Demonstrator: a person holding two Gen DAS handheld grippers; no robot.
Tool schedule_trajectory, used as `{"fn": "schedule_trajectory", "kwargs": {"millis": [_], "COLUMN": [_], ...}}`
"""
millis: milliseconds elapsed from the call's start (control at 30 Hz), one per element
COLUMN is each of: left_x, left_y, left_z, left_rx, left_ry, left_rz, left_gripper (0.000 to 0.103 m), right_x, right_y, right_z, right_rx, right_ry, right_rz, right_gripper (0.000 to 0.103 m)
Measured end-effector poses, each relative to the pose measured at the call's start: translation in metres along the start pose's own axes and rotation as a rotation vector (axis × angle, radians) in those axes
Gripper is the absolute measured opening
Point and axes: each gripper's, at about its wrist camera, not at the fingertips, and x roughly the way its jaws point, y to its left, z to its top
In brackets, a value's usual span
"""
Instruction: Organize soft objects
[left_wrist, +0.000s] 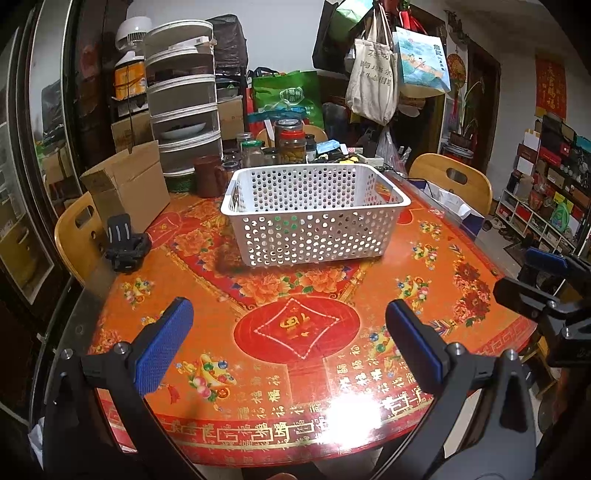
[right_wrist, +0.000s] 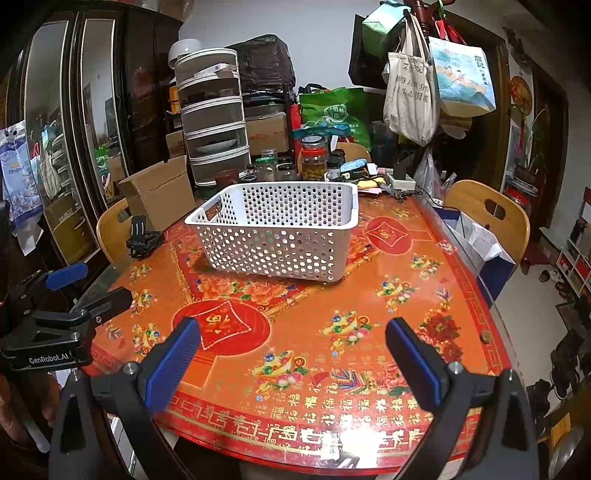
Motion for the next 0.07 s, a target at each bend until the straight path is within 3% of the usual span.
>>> {"fn": "schedule_trajectory", "kwargs": {"millis": [67], "left_x": [0.0019], "left_y": [0.0002], "left_z": [-0.0001], "left_rx": [-0.003], "left_ry": [0.003], "left_rz": [0.003], "left_gripper": [0.103], "right_x": [0.0016], "right_y": [-0.0002], "right_z": [-0.0011], "right_rx": [0.001], "right_ry": [0.003], "right_rz": [-0.002], "right_gripper": [0.100]}}
